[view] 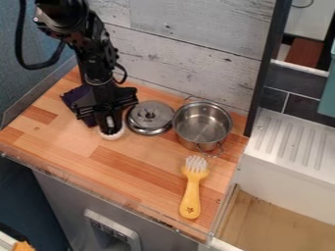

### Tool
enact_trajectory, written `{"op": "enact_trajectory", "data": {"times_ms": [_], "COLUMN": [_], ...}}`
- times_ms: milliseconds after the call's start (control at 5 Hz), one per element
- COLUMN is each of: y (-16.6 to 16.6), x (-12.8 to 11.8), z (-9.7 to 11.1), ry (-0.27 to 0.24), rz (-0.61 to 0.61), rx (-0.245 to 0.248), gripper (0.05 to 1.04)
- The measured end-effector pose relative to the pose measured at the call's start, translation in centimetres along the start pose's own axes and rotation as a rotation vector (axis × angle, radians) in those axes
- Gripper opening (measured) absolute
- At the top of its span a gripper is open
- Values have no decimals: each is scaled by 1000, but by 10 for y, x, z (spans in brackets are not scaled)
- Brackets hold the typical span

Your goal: Take the white object and put it bottom right corner of the desk

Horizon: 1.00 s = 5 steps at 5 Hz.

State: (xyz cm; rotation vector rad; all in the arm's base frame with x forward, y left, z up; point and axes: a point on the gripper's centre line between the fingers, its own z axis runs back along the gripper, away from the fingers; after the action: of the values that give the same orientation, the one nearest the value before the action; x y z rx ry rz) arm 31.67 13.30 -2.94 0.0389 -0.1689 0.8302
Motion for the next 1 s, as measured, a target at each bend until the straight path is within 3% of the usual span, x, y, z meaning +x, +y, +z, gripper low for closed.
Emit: {"op": "enact_trajectory", "data": {"times_ms": [200,400,800,1000], "y": [4,7,-17,-30], "x": [-7,-6,-40,-65], "z": [3,25,62,62], "ry": [21,28,7,23], "rz": [8,35,-20,-71], "rx": [13,32,-41,-48], "gripper": [236,236,236,236]}}
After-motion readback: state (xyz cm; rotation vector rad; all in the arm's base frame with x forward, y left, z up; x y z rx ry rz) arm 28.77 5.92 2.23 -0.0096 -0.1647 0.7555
